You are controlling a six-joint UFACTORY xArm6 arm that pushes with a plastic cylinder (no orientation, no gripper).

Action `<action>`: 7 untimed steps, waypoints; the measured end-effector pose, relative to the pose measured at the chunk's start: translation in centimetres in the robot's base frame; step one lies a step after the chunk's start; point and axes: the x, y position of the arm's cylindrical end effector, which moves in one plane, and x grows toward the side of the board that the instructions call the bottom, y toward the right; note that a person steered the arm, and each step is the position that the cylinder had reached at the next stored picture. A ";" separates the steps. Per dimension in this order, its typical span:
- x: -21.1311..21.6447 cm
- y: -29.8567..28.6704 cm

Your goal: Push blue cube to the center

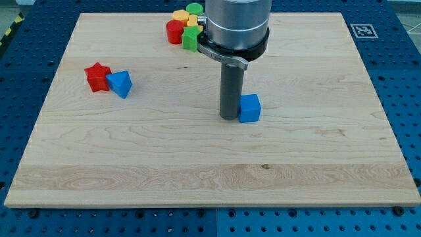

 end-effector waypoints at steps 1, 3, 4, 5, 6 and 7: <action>0.5 0.0; 1.6 -0.3; 4.7 -1.8; 8.3 -1.1; 10.1 0.2; 10.1 0.3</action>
